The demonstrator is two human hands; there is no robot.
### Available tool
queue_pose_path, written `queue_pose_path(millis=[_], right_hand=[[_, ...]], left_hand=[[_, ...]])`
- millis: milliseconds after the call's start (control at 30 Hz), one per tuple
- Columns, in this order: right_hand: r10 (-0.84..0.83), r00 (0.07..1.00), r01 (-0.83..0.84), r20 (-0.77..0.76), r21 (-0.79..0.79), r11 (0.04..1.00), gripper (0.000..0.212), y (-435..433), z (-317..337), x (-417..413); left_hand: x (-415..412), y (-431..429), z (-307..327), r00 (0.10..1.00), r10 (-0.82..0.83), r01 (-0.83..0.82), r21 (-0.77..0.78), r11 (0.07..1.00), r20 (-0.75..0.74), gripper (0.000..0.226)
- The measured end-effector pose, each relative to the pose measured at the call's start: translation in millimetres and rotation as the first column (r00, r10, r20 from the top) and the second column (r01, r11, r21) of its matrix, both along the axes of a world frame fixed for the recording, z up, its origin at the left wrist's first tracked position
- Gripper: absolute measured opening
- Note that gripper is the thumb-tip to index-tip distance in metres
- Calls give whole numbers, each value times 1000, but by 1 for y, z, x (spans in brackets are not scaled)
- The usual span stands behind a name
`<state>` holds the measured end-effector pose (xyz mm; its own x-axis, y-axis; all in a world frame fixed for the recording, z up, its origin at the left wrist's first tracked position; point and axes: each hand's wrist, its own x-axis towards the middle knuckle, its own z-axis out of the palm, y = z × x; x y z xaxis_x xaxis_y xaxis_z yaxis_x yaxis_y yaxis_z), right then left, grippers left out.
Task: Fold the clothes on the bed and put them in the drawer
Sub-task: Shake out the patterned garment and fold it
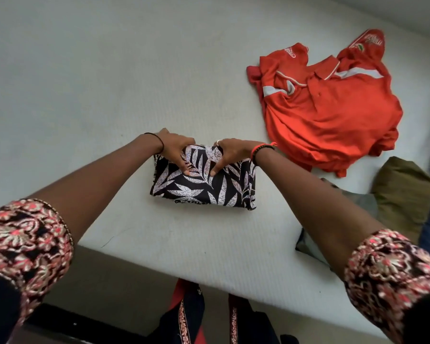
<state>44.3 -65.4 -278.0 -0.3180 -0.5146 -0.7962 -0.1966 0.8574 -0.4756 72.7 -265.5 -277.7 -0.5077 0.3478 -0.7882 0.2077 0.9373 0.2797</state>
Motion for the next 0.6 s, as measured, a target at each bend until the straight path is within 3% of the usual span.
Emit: queue_pose_path(millis=[133, 200, 267, 333, 400, 467, 533, 600], right_hand=[[-170, 982, 169, 80, 19, 985, 54, 26, -1, 15], [-324, 938, 329, 122, -19, 944, 47, 43, -1, 30], [-505, 837, 526, 211, -52, 849, 41, 63, -3, 49], [-676, 680, 712, 284, -36, 701, 40, 83, -5, 72], [-825, 460, 870, 328, 17, 493, 43, 99, -6, 100], [-895, 183, 958, 407, 132, 255, 49, 107, -6, 131], [-886, 46, 968, 462, 199, 155, 54, 109, -6, 156], [-892, 68, 970, 447, 179, 164, 55, 111, -6, 171]], left_hand=[[17, -22, 5, 958, 203, -221, -69, 973, -203, 71], [42, -28, 3, 815, 476, -491, 42, 870, -329, 68], [77, -22, 0, 545, 752, -725, 243, 645, -370, 58], [114, -1, -1, 252, 933, -859, 383, 338, -257, 49], [144, 30, 2, -12, 998, -930, 368, 11, -61, 45], [171, 62, 5, -169, 975, -945, 257, -202, 144, 53], [188, 93, 9, -142, 936, -955, 204, -215, 323, 60], [189, 117, 13, -78, 919, -959, 224, -175, 386, 52]])
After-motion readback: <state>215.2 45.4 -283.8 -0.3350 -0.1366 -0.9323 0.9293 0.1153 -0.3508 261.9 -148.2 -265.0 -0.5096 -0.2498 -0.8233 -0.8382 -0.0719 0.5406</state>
